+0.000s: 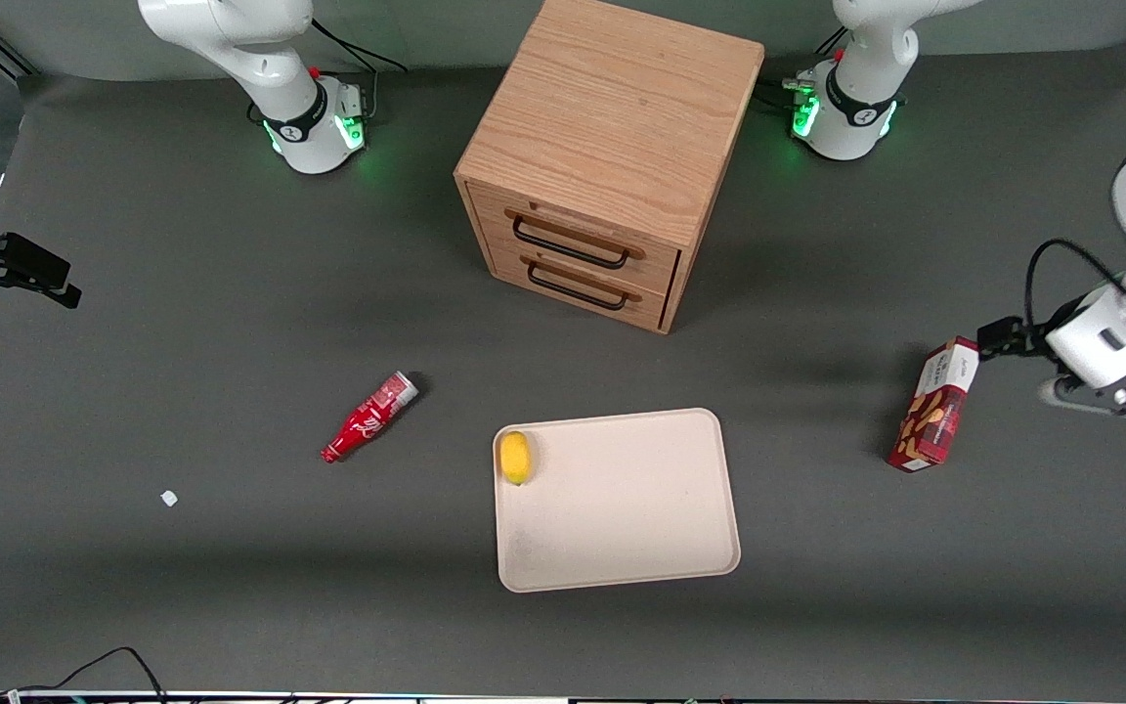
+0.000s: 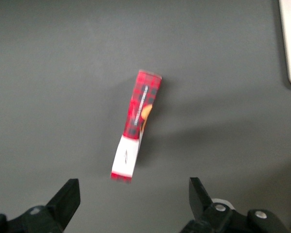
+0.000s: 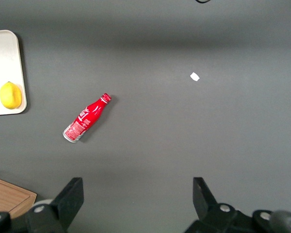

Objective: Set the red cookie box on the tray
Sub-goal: 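Move the left gripper down over the red tartan shortbread box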

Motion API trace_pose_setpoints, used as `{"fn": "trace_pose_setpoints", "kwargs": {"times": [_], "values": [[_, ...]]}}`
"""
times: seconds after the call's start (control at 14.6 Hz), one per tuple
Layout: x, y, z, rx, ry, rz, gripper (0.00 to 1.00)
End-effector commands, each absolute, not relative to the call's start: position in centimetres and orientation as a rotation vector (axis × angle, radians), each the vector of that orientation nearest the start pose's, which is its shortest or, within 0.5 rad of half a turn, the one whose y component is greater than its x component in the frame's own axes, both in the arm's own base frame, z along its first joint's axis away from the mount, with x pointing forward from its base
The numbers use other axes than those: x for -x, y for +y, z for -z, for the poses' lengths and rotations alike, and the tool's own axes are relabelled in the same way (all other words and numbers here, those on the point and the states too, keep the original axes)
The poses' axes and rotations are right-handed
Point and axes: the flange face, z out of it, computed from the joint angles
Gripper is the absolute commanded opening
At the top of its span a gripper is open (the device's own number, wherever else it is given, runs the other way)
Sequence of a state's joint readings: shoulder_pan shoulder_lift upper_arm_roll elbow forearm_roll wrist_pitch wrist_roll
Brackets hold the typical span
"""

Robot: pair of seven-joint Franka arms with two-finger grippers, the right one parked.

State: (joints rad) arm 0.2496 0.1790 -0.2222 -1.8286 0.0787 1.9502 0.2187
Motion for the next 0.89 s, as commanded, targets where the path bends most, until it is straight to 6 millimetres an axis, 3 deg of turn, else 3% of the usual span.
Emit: {"fn": "trace_pose_setpoints", "kwargs": {"times": [0.0,0.27,0.82], "values": [[-59.1,2.8,-38.2,3.069,0.448,-0.029,1.00],[-59.0,3.5,-31.3,3.066,0.537,0.059,1.00],[-58.2,4.9,-23.8,3.049,0.579,0.099,1.00]]}}
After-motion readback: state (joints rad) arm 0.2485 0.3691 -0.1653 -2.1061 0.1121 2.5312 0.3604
